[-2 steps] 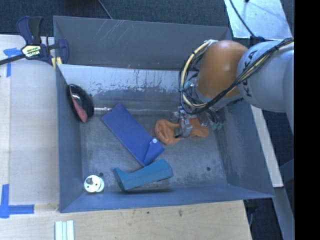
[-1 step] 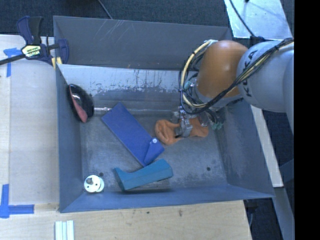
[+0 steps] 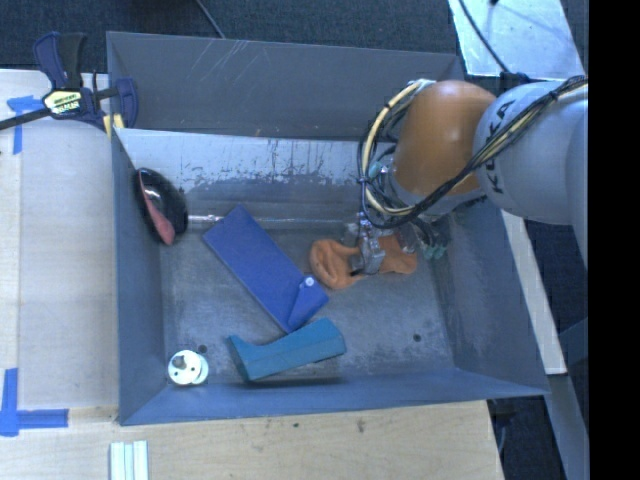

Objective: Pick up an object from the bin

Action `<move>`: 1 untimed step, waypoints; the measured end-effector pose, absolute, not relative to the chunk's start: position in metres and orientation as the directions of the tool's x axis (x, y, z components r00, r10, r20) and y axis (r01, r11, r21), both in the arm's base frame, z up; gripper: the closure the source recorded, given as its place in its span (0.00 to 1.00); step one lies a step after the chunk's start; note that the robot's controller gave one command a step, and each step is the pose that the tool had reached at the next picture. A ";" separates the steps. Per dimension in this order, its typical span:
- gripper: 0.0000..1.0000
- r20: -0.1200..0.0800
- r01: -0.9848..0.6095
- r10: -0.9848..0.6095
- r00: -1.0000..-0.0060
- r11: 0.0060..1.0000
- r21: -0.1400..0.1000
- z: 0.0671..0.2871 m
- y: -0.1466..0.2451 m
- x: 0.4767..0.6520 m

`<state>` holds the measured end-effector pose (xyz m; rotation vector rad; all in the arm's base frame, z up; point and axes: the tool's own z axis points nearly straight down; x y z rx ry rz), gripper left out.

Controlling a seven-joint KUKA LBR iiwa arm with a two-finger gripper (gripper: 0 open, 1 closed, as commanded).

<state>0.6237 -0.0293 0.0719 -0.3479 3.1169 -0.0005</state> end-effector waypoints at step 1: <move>1.00 -0.002 -0.221 -0.221 -0.975 0.975 0.000 0.075 -0.029 0.623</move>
Offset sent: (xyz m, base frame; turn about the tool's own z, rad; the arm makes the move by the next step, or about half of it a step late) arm 0.0001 0.0000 0.0992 0.0000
